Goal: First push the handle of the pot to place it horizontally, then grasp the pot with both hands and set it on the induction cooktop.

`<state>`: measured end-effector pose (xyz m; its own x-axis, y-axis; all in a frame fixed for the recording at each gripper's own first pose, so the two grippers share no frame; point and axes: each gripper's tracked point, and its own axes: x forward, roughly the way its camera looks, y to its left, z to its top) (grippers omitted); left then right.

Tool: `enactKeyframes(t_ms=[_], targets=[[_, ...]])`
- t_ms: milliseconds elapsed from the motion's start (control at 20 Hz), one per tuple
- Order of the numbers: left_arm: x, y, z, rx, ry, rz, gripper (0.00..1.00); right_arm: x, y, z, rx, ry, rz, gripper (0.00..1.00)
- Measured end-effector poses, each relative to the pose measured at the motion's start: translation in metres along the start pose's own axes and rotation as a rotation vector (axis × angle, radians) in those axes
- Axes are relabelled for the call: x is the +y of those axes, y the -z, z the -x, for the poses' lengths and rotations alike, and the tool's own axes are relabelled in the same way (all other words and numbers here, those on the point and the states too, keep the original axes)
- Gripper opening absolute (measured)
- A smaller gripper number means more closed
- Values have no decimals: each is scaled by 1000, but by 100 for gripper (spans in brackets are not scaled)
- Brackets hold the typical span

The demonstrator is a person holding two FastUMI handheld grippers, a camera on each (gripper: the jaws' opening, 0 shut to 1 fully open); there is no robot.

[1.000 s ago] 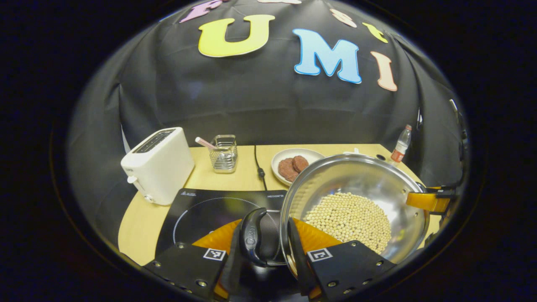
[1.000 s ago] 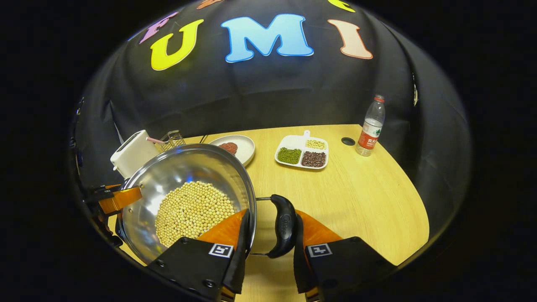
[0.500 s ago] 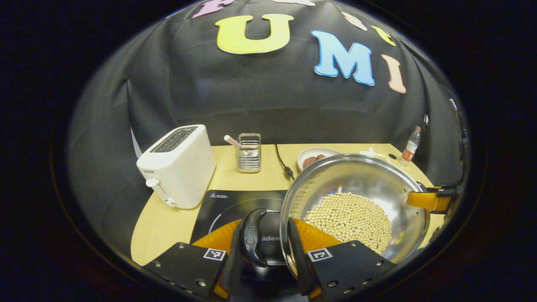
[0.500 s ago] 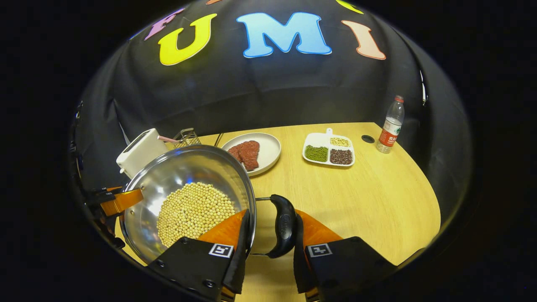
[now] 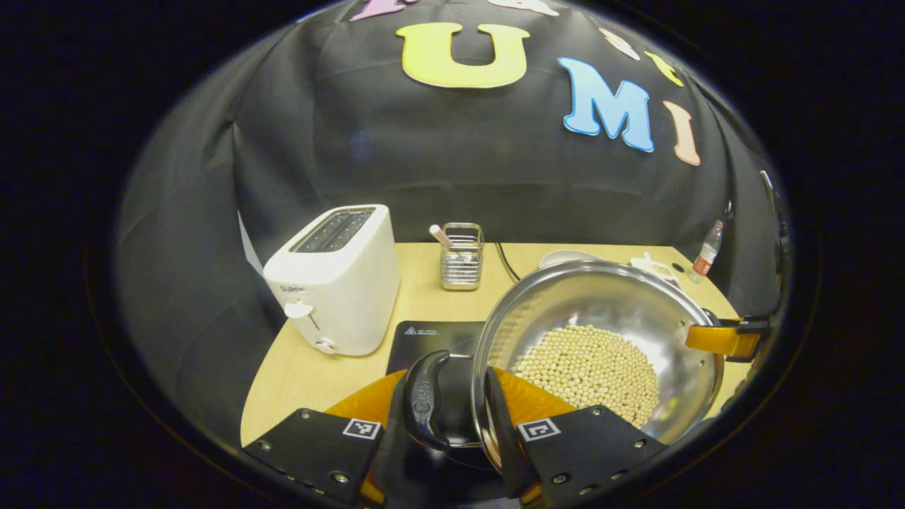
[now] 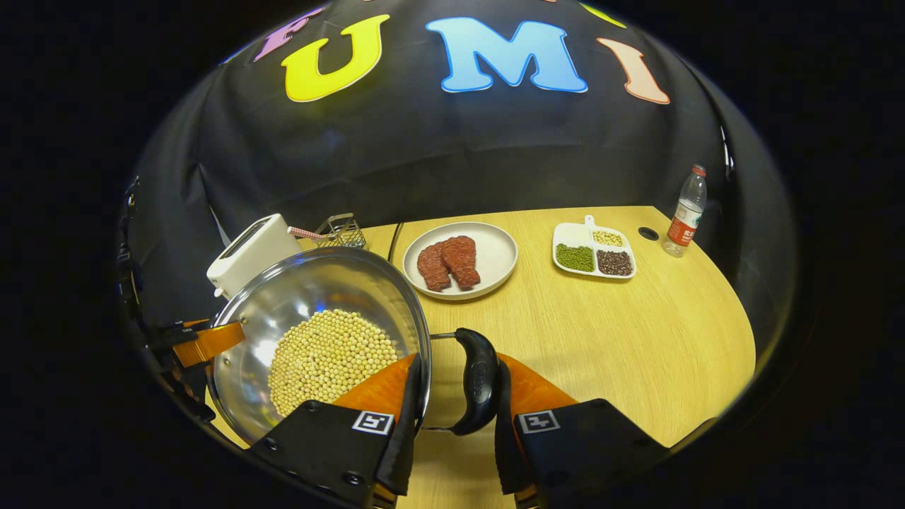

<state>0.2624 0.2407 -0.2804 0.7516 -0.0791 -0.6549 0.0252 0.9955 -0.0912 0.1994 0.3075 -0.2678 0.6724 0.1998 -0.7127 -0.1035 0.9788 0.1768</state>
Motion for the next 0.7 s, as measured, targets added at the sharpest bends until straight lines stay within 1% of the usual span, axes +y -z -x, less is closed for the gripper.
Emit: enactKeyframes(t_ms=[50,100,200,250,300,350,400,450,500,550,600,700], targets=[[6,0,-3,2,-3,2,55,5,2,-2,1,-3,1,50],[9,0,-3,5,-5,2,55,10,3,-4,4,-7,-3,46],[21,2,-5,11,-12,0,55,20,7,-7,19,-18,-14,46],[28,3,-7,14,-16,0,55,25,8,-8,25,-25,-19,50],[31,6,-8,21,-18,3,55,30,9,-11,29,-30,-21,46],[35,6,-10,23,-20,9,55,34,10,-12,34,-33,-20,46],[38,8,-12,25,-21,13,55,37,10,-13,35,-34,-18,50],[42,9,-14,27,-22,16,55,40,11,-14,38,-35,-15,46],[44,11,-16,30,-23,19,55,42,13,-15,46,-39,-15,46],[46,13,-17,36,-24,23,55,45,14,-17,52,-42,-17,50],[47,16,-19,43,-23,25,55,45,16,-20,58,-43,-15,46],[50,20,-22,50,-22,27,55,46,18,-21,71,-43,-14,46]])
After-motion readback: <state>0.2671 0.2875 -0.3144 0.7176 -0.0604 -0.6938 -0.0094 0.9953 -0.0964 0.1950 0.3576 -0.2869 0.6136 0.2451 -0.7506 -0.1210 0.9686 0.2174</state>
